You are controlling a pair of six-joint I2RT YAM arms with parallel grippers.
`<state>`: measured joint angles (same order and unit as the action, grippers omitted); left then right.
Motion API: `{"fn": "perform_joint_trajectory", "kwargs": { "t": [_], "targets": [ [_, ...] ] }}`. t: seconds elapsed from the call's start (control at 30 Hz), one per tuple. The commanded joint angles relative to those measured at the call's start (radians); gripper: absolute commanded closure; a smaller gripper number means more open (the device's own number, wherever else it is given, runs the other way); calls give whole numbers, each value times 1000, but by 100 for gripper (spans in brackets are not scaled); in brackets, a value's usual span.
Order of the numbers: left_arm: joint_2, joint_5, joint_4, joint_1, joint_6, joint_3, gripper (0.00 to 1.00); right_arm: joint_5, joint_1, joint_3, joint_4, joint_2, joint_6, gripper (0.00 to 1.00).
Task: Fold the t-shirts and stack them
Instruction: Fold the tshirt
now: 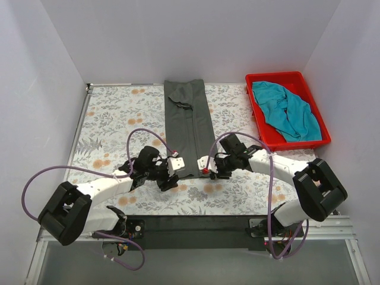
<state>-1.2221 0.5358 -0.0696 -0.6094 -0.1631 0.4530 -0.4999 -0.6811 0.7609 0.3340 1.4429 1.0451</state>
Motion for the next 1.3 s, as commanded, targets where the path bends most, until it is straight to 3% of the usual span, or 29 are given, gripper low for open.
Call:
{"fn": "perform_joint_trajectory", "kwargs": {
  "t": [0.0,0.3,0.5,0.67,0.77,0.8,0.97,1.2,1.27],
  "targets": [
    [-36,-42,100,-19,13,-7,47,-5,-14,-11,-53,39,6,56],
    [-106,-85,152,-29,40,-28,48,23,-24,6,-64,142,4,57],
    [-163,-92,165,-29,56,-25,53,61,-34,31,-62,192,-14,67],
    [-198,-100,151,-29,65,-16,73,92,-51,20,-62,211,-23,84],
    [-194,-94,149,-30,71,-16,90,119,-63,-1,-90,205,-42,99],
    [-191,-91,146,-30,70,-17,98,132,-69,-5,-99,202,-62,99],
    [-73,11,111,-29,79,-30,100,129,-89,6,-90,134,-149,99],
    [145,191,-169,-41,97,12,100,66,-254,-12,-10,-44,-402,99],
    [200,185,-202,-39,108,30,100,75,-255,9,-9,-87,-422,99]
  ]
}}
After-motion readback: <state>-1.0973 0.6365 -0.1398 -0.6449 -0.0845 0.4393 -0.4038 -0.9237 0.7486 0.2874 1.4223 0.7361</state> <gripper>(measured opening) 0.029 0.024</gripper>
